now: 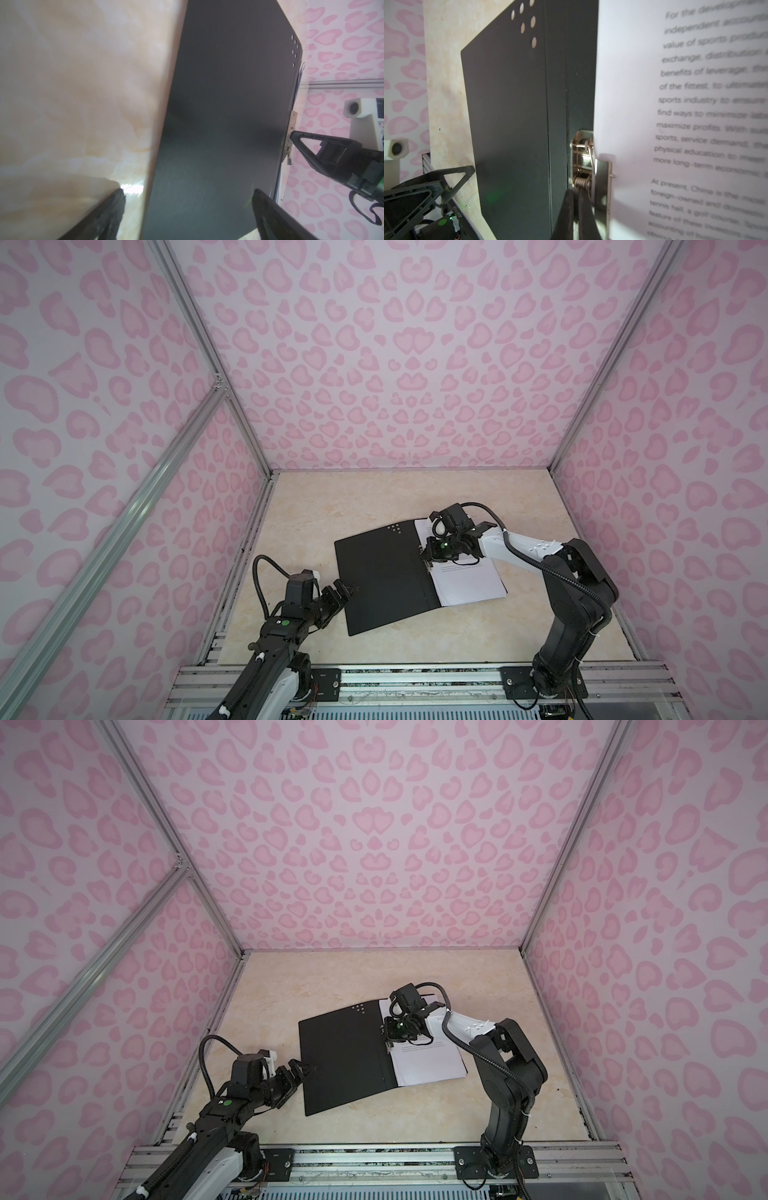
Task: Put the files into the folder
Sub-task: 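Swing the black cover over the sheets with the left gripper toward the right gripper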
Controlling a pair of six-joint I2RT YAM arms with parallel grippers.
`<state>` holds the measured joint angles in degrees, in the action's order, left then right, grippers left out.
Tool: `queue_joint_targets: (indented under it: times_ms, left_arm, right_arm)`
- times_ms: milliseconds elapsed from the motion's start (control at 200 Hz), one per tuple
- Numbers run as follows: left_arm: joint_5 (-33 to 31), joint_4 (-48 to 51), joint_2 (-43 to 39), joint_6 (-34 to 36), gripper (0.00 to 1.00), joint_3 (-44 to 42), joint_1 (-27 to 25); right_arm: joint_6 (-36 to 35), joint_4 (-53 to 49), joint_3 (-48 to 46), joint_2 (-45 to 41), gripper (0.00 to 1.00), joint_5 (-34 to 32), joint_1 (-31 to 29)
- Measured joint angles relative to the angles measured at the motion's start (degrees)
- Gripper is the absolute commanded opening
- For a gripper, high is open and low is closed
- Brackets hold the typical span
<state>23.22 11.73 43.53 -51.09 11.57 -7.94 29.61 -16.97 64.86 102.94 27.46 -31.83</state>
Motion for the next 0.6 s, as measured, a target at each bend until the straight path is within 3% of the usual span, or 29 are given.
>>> queue_joint_targets:
  times_ms: [380,600]
  left_arm:
    - [3.63,-16.39,10.56,0.83,0.97,-0.48,0.09]
    - [6.99,-13.27,2.71,-0.15,0.97,3.1,0.26]
  right_arm:
    - [1.31,2.75,-1.11,0.68,0.0,4.52,1.7]
    - [3.17,5.33,-2.91,2.14,0.25,2.08,1.31]
